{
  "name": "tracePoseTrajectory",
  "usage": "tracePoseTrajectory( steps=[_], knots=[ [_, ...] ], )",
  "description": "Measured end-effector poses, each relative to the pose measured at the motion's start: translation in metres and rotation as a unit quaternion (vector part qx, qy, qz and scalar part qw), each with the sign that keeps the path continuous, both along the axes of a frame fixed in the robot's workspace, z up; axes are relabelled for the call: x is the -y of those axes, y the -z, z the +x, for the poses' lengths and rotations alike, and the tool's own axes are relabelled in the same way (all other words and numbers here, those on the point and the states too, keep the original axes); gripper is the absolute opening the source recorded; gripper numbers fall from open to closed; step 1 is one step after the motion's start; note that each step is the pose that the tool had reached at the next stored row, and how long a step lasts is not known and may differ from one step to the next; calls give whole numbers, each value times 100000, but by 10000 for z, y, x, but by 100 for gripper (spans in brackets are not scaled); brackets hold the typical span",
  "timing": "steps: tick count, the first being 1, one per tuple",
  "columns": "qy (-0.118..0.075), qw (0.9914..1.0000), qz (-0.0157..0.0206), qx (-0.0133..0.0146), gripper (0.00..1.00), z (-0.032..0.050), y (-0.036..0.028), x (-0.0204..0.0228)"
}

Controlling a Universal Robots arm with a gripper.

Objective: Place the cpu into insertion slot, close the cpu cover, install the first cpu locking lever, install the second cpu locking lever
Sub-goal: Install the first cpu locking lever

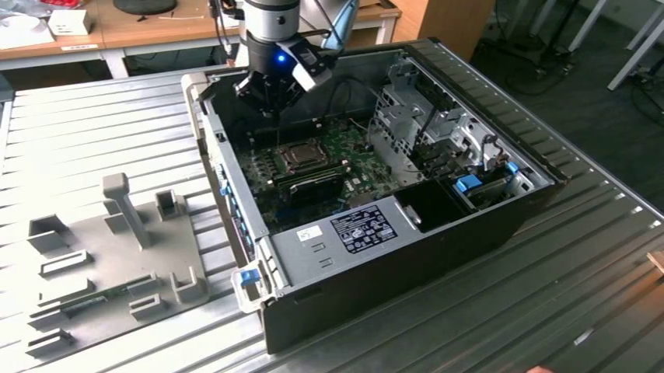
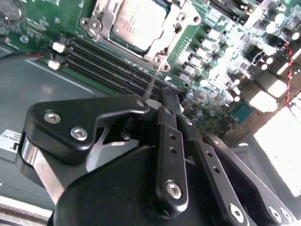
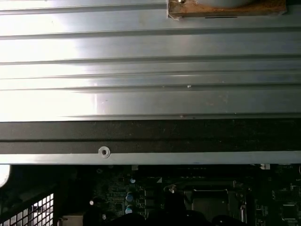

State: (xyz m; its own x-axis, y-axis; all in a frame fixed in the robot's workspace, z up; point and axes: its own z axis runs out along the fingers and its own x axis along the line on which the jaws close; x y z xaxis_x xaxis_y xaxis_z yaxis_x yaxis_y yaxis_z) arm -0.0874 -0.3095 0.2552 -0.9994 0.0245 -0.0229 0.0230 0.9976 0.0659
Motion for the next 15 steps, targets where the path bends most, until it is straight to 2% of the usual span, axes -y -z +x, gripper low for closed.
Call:
tracePoseTrajectory(
  steps=[10, 15],
  knots=[
    [-7, 100000, 6, 7, 10, 10, 4, -1],
    [1, 100000, 0, -23, 10, 71, 21, -2]
  ],
)
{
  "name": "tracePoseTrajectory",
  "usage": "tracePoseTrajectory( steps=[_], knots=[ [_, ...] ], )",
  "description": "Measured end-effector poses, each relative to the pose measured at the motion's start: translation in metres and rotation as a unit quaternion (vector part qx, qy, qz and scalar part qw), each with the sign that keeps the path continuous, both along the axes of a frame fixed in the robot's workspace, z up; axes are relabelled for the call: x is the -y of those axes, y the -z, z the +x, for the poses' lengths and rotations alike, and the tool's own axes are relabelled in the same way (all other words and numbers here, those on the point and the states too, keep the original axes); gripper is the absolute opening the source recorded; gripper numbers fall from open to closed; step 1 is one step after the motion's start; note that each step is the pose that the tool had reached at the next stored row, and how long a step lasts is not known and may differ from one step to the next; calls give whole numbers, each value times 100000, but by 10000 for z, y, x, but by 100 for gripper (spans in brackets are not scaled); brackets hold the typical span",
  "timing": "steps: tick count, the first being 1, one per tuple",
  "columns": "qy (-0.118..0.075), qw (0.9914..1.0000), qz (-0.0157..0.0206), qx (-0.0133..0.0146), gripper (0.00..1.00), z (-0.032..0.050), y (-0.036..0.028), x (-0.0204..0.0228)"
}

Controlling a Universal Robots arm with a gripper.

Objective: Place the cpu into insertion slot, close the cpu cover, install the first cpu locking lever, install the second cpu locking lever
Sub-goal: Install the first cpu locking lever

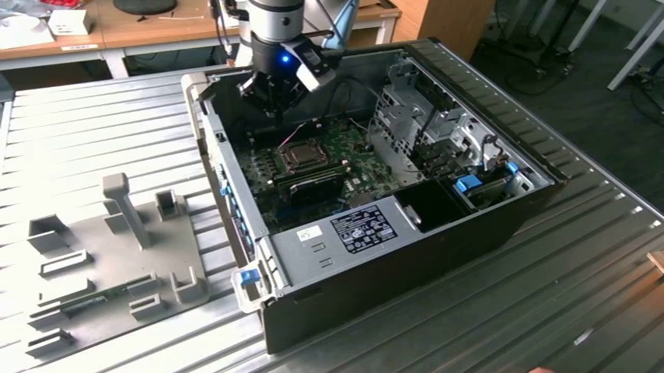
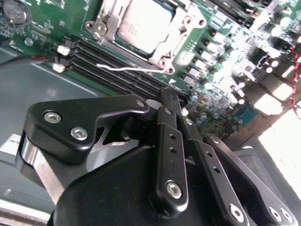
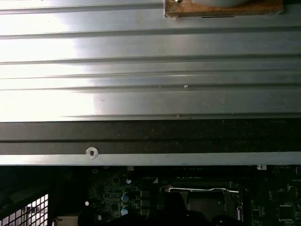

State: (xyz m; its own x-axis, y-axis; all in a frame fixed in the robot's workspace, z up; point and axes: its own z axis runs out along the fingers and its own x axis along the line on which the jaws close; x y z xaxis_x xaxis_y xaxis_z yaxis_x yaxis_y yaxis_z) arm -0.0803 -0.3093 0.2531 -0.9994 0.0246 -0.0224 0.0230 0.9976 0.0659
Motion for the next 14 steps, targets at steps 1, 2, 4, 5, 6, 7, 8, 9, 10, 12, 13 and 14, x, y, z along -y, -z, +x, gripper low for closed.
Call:
tracePoseTrajectory(
  steps=[1, 2, 4, 5, 6, 7, 8, 9, 10, 12, 13, 14],
  knots=[
    [2, 100000, 3, -13, 10, 20, 6, 0],
    [0, 100000, 6, -30, 10, 41, 13, 0],
    [-4, 100000, 2, -63, 10, 79, 29, 0],
    [-4, 100000, -3, -73, 10, 89, 41, 0],
    [-2, 100000, 10, -69, 10, 96, 57, 0],
    [1, 100000, 99, -66, 10, 101, 72, 0],
    [-2, 100000, 237, -63, 10, 105, 82, 0],
    [0, 100000, 258, -68, 10, 106, 85, 0],
    [3, 100000, 266, -67, 10, 108, 88, 0],
    [-3, 100000, 273, -68, 10, 114, 101, 0],
    [-4, 100000, 268, -70, 10, 120, 108, 0],
    [1, 100000, 264, -75, 10, 127, 115, -1]
  ],
)
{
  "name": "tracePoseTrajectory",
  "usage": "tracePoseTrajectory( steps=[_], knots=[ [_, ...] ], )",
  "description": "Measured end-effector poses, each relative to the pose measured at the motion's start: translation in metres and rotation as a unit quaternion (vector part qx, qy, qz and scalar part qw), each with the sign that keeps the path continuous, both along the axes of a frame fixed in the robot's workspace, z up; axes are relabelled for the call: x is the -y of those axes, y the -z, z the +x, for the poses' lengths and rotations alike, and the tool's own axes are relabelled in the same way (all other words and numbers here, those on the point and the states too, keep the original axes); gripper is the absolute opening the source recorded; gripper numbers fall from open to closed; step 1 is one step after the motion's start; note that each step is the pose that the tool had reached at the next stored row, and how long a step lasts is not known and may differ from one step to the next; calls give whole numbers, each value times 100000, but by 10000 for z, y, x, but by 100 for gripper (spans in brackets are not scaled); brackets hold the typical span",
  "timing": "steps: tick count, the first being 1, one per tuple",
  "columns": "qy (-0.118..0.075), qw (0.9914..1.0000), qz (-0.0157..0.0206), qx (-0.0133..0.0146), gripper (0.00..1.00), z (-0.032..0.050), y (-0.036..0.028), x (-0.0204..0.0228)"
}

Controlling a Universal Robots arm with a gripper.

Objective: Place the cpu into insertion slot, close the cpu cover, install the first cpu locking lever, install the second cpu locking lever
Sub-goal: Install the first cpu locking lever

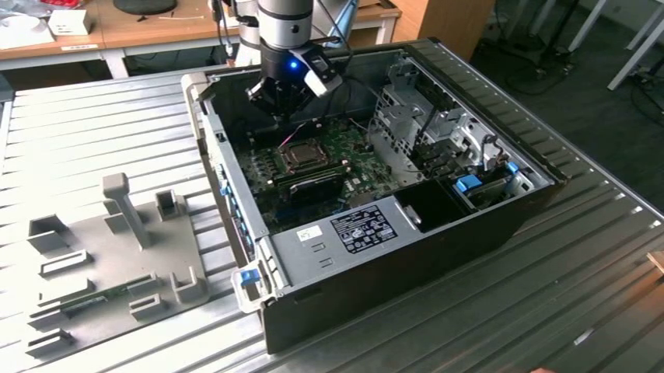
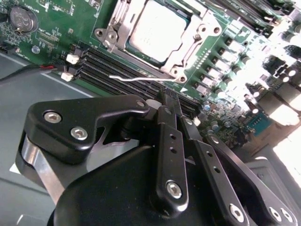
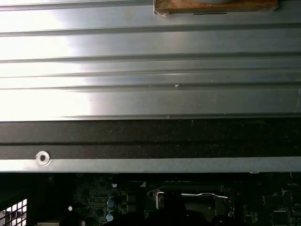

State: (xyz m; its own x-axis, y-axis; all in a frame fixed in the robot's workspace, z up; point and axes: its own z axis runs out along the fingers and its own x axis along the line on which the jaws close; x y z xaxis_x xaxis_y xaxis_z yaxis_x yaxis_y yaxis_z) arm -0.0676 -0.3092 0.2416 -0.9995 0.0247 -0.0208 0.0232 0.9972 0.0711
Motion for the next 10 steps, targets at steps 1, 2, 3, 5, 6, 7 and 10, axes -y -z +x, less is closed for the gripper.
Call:
tracePoseTrajectory(
  steps=[1, 2, 3, 5, 6, 7, 10],
  knots=[
    [-3, 100000, 2, 2, 10, 7, 9, -1],
    [-2, 100000, 25, 3, 10, 11, 16, -2],
    [-4, 100000, 120, 0, 10, 12, 20, -1],
    [4, 100000, 212, -1, 10, 12, 22, -2],
    [-1, 100000, 217, 1, 10, 12, 23, -1],
    [-2, 100000, 217, 1, 10, 13, 23, -2],
    [-2, 100000, 217, 2, 10, 12, 24, -2]
  ],
)
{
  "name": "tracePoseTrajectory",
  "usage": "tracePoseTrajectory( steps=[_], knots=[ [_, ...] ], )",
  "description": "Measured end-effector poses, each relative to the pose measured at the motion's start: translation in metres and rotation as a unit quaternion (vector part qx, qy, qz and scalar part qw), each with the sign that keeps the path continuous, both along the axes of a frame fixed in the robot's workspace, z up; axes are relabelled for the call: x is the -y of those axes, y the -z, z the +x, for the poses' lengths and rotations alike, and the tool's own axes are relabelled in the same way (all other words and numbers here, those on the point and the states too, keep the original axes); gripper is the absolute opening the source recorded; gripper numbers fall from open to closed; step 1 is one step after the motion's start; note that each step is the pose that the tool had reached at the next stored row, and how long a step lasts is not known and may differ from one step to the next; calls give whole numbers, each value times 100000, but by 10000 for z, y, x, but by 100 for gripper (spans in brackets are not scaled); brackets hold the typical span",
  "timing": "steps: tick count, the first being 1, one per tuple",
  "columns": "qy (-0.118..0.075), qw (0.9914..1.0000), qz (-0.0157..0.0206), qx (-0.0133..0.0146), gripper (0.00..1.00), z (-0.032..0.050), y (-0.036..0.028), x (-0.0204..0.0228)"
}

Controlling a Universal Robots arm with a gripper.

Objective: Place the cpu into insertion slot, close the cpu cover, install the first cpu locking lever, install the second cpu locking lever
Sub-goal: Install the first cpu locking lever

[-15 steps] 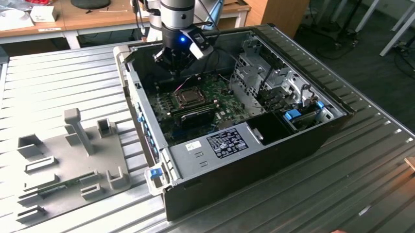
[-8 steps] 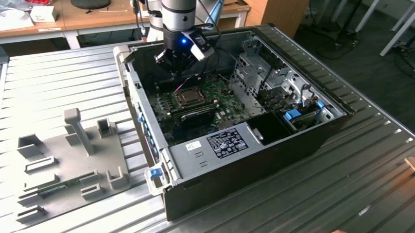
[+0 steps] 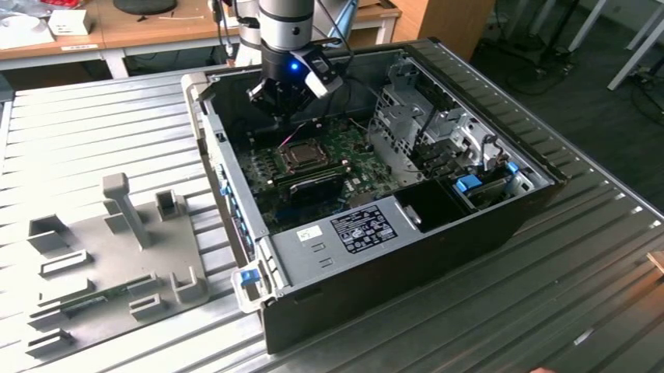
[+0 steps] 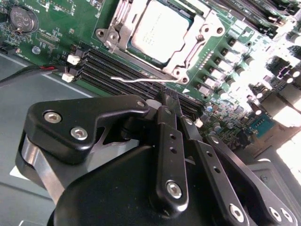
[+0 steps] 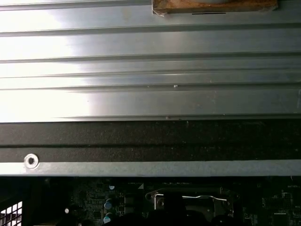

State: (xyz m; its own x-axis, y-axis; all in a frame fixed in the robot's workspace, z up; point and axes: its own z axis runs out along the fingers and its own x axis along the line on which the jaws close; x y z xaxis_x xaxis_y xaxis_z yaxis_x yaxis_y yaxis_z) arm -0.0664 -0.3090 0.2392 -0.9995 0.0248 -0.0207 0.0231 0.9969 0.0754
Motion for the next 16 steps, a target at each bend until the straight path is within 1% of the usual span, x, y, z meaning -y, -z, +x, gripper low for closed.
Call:
tracePoseTrajectory(
  steps=[3, 4, 6, 7, 8, 11, 14, 16],
  knots=[
    [2, 100000, -1, -2, 10, 0, 1, 0],
    [-9, 99999, 322, 23, 10, 1, 2, 1],
    [-4, 99987, 1598, 58, 10, 0, 1, 4],
    [-3, 99978, 2117, 79, 10, 0, 1, 6],
    [-3, 99970, 2446, 79, 10, 0, 1, 7],
    [-2, 99969, 2468, 150, 10, -1, 1, 7],
    [-8, 99968, 2468, 474, 10, -4, 1, 7],
    [-15, 99968, 2470, 527, 10, -5, 1, 7]
  ],
)
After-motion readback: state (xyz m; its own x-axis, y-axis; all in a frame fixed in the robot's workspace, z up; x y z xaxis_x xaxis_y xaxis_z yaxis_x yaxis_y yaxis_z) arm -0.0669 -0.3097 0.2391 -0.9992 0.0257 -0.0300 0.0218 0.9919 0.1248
